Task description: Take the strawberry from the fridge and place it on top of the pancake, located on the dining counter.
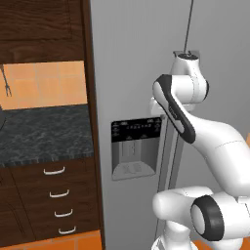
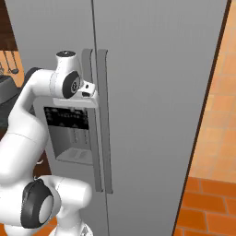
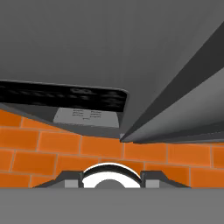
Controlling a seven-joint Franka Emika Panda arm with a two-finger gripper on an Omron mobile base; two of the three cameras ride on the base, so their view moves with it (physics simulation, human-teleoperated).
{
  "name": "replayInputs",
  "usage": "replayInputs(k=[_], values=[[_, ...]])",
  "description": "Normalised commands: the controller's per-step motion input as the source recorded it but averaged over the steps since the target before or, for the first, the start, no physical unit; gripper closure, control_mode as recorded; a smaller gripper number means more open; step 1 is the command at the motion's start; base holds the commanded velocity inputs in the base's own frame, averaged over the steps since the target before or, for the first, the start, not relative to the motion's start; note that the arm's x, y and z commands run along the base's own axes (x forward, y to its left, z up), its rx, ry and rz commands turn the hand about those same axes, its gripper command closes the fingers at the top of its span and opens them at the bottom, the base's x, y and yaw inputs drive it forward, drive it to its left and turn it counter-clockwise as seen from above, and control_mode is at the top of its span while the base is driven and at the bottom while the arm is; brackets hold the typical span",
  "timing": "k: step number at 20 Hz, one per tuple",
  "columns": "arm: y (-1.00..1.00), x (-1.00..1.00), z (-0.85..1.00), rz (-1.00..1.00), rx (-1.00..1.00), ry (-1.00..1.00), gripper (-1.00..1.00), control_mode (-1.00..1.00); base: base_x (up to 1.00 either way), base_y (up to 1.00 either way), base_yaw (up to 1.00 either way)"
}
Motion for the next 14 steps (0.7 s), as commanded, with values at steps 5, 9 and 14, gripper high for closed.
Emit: replayInputs(k=[5,9,14], values=[[0.00,0.00,0.00,0.00,0.00,0.00,-1.00,1.00,-0.04,0.00,0.00],[0.00,0.00,0.00,0.00,0.00,0.00,-1.00,1.00,-0.47,-0.09,-0.07],[0.00,0.00,0.00,0.00,0.00,0.00,-1.00,1.00,-0.47,-0.40,-0.05]])
